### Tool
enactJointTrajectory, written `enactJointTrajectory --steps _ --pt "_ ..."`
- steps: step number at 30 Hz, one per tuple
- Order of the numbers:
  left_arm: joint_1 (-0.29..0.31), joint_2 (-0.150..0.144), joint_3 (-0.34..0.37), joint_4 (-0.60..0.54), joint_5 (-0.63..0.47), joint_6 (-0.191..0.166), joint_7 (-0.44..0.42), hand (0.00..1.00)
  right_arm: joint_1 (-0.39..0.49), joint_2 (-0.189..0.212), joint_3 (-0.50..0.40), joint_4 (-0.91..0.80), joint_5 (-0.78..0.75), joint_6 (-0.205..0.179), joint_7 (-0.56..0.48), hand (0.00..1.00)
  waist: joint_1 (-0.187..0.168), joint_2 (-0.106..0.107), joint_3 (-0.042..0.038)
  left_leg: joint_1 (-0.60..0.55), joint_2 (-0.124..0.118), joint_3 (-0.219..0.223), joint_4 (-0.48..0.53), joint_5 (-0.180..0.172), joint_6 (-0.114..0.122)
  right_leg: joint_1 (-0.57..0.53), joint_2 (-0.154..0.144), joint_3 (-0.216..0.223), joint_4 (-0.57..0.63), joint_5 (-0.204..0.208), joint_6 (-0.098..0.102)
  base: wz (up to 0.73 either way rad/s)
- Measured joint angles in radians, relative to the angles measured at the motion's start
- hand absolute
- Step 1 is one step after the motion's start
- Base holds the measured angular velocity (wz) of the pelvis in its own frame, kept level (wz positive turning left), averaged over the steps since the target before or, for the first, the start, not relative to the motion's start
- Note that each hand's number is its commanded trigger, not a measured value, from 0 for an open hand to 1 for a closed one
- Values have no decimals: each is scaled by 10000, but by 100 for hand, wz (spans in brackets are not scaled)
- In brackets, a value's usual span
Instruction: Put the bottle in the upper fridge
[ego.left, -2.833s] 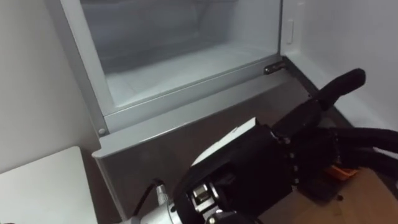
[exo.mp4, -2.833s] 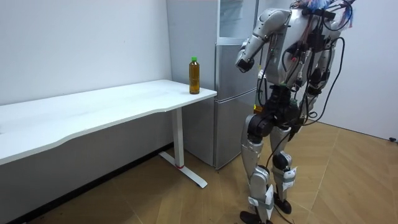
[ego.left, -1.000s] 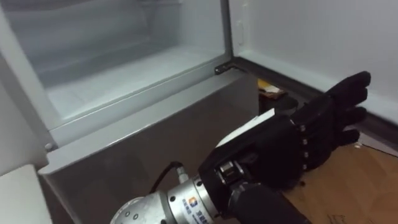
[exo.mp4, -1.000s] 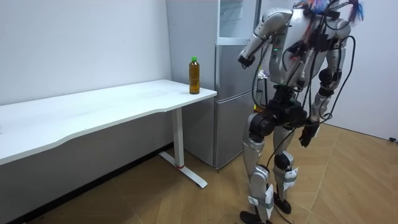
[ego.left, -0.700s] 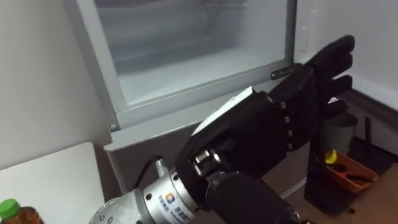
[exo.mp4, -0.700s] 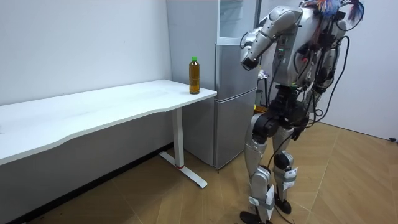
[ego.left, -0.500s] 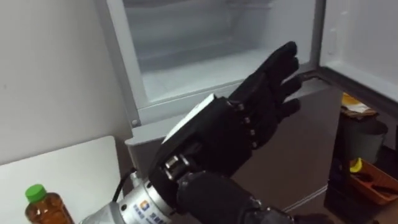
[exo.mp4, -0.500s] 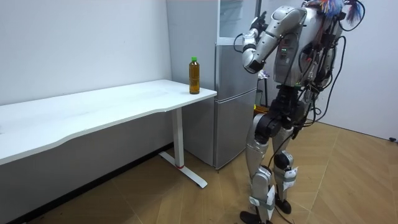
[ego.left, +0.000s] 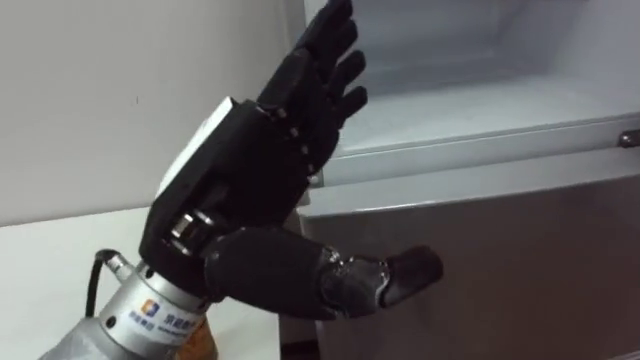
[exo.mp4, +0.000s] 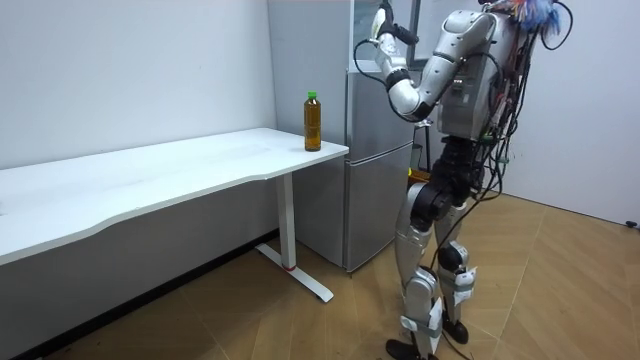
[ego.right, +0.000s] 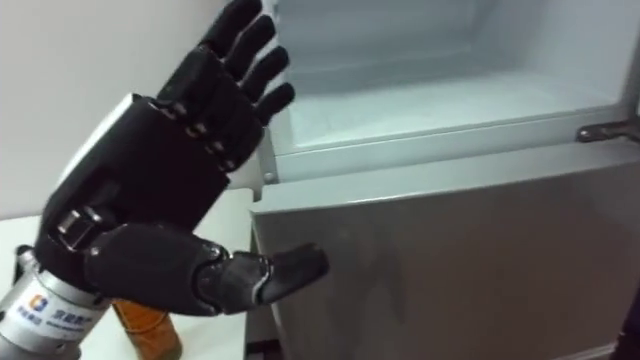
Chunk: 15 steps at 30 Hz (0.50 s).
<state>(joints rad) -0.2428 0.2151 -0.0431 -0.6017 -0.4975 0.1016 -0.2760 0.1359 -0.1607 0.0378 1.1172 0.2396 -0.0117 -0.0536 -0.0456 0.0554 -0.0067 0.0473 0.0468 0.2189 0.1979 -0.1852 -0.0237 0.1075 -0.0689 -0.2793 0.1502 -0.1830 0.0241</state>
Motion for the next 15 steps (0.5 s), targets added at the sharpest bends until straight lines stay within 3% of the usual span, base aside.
enactJointTrajectory --steps 5,10,12,15 --pt "652 -63 1299 -326 -20 -238 752 0 262 137 33 -108 -104 -96 -687 0 280 102 -69 71 -45 -179 -2 0 0 241 -46 -290 4 -42 34 15" --pt "881 -166 2297 -371 -17 -608 1436 0 466 177 -37 -342 -145 -106 -771 0 497 100 -57 103 -126 -276 3 38 62 360 -144 -588 11 -153 61 18" --pt "1238 -264 2999 -350 -29 -889 1676 0 601 214 -301 -399 -189 -108 -768 0 570 94 -52 143 -174 -277 -5 54 88 381 -211 -651 45 -232 106 11" --pt "1831 -459 3858 -208 -17 -993 2109 0 830 318 -608 -526 -362 -99 -762 0 826 55 -39 150 -218 -346 -3 62 102 402 -240 -701 73 -249 126 6"
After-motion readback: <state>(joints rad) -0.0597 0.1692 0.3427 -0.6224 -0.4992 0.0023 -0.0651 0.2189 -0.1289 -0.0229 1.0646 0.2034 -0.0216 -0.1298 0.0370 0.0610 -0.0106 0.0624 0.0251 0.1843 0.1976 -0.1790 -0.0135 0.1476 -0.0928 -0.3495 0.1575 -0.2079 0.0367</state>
